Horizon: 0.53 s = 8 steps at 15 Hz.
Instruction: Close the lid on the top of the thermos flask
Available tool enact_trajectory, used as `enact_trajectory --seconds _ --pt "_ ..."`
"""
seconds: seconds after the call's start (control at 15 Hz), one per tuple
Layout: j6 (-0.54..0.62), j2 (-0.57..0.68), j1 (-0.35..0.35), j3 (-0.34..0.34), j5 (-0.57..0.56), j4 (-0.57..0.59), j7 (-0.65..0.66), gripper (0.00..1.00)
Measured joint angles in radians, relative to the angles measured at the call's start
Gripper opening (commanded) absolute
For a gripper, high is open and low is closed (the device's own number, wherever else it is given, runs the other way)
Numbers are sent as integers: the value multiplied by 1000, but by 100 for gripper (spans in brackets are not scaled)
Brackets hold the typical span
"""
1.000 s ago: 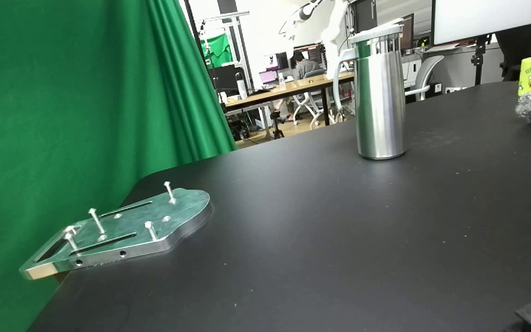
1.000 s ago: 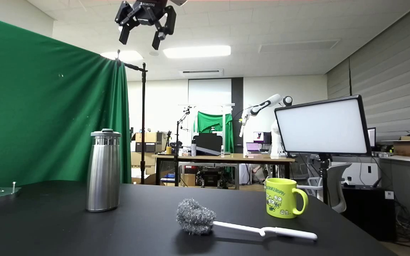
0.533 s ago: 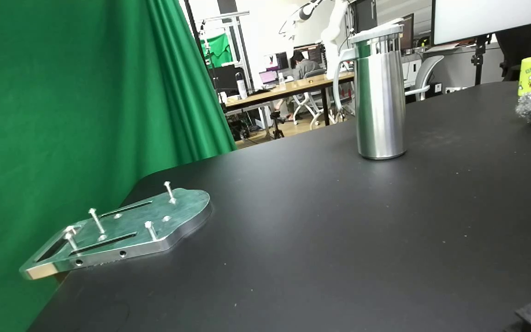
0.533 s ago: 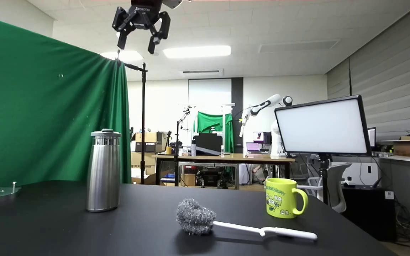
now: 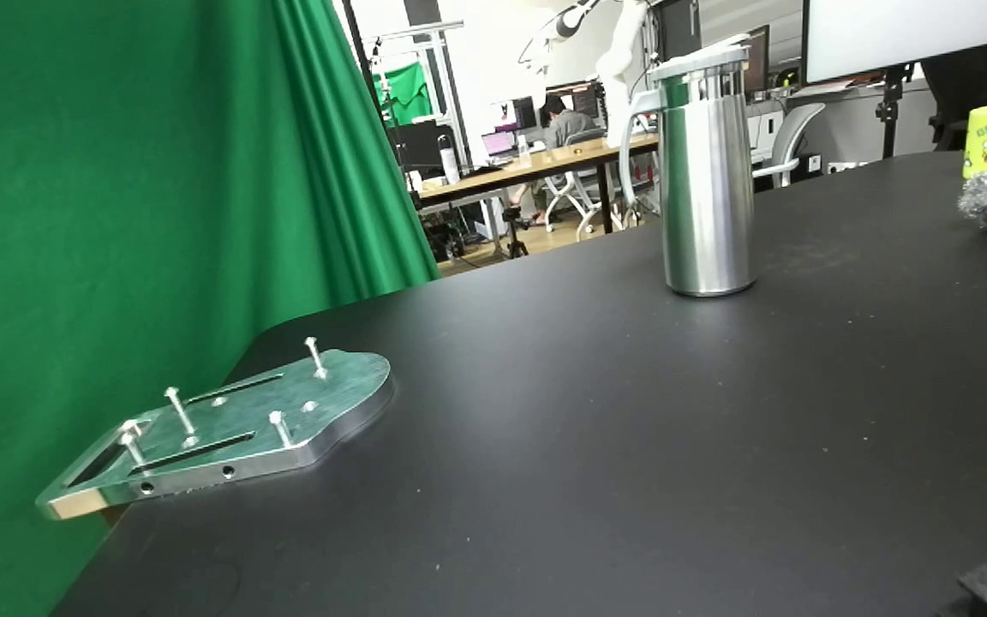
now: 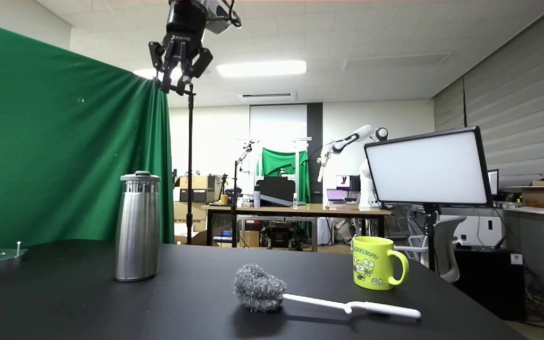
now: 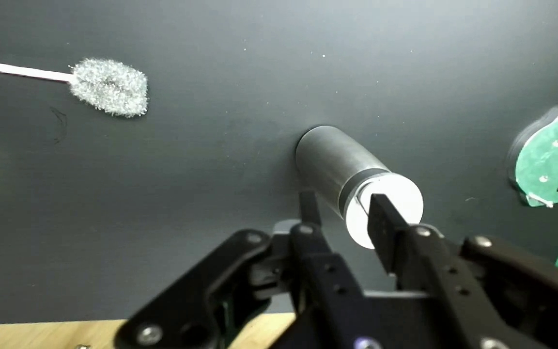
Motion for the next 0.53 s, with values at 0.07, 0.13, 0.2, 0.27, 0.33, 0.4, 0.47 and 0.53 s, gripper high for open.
enact_trajectory --seconds 0.07,0.13,0.2,0.27,0.33,0.4,0.47,0.53 --pt "8 11 3 10 0 0 3 1" --pt "13 22 5 21 0 0 6 0" --pt "18 32 9 31 -1 0 7 0" --pt "24 41 13 40 -2 0 8 0" --pt "32 49 16 50 -3 0 9 0" --pt "40 56 18 58 -4 0 9 0" --pt "48 63 20 65 -4 0 9 0" --pt "53 70 22 70 -4 0 9 0"
